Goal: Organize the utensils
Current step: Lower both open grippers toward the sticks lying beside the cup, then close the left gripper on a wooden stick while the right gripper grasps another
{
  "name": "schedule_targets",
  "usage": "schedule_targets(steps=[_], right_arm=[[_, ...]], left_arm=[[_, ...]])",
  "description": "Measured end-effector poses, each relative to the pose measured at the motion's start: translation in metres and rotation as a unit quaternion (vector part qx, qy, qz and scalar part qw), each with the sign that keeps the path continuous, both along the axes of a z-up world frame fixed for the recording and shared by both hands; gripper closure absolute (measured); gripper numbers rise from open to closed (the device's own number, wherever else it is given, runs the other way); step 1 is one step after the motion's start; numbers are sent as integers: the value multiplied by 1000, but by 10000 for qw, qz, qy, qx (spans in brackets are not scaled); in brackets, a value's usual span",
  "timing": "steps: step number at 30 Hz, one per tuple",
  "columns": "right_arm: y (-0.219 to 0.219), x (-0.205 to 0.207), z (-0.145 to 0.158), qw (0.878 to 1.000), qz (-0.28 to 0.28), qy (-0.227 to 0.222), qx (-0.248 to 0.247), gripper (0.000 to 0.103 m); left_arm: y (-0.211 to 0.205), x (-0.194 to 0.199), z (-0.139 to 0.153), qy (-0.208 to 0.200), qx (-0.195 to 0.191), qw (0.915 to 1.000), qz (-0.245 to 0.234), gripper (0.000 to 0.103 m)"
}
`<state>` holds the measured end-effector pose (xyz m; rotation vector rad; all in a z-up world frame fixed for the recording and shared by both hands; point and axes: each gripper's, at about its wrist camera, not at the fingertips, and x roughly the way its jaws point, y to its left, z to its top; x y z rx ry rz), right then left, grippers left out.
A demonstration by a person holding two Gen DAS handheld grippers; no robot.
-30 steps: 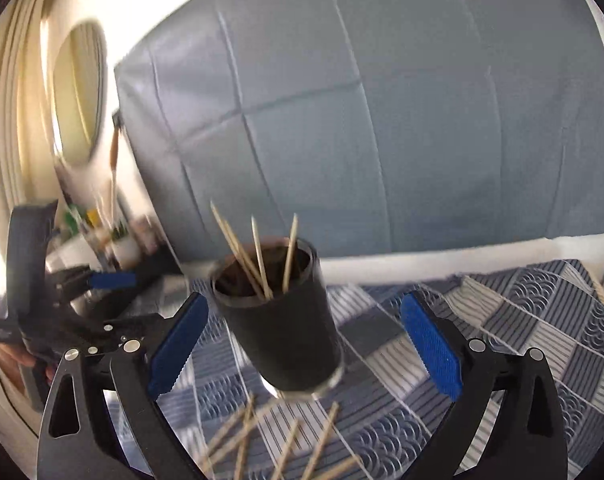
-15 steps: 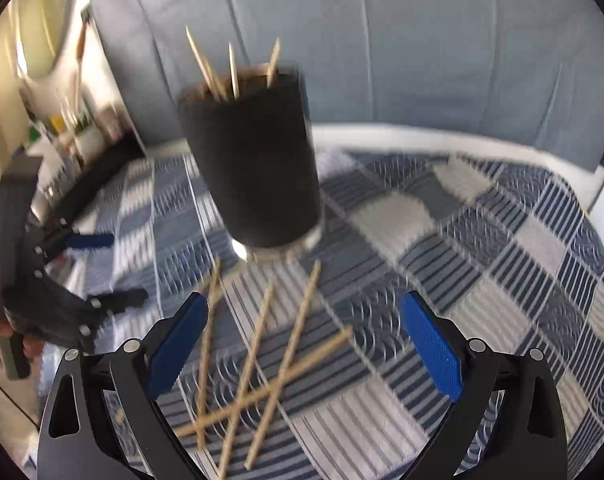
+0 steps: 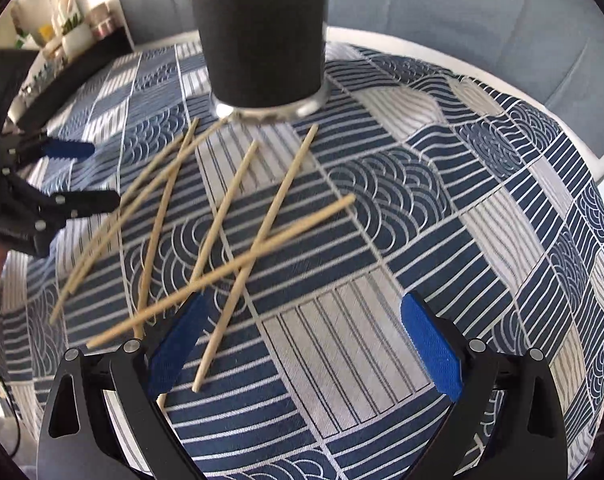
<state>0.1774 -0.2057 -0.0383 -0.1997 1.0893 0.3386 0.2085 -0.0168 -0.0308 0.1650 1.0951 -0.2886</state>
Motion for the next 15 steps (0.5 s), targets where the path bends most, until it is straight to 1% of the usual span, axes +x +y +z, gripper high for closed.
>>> schedule_targets(steps=[3, 7, 10, 11, 12, 13, 14, 15], right_arm=[[0, 0, -3, 9999, -49, 72, 69, 10], [4, 5, -4, 9999, -19, 103, 64, 10], [6, 8, -4, 9999, 40, 158, 40, 10], [7, 8, -4, 9998, 65, 160, 37, 12], [7, 9, -3, 9998, 91, 149, 47, 22], [5, 9, 0, 9999, 91, 93, 80, 30], [4, 11, 2, 9999, 64, 65, 93, 47], [1, 13, 4, 9999, 17, 53, 95, 59]], left_arm=[[-4, 0, -4, -17, 110, 9999, -78, 10], [-4, 0, -4, -87, 90, 9999, -28, 12], [-4, 0, -2, -104, 83, 9999, -31, 22], [-4, 0, -1, -118, 74, 9999, -41, 28], [-5, -1, 0, -109, 79, 9999, -58, 32], [-6, -2, 1, -99, 88, 9999, -88, 34], [-6, -3, 1, -99, 93, 9999, -102, 36], [-5, -3, 1, -97, 83, 9999, -99, 37]])
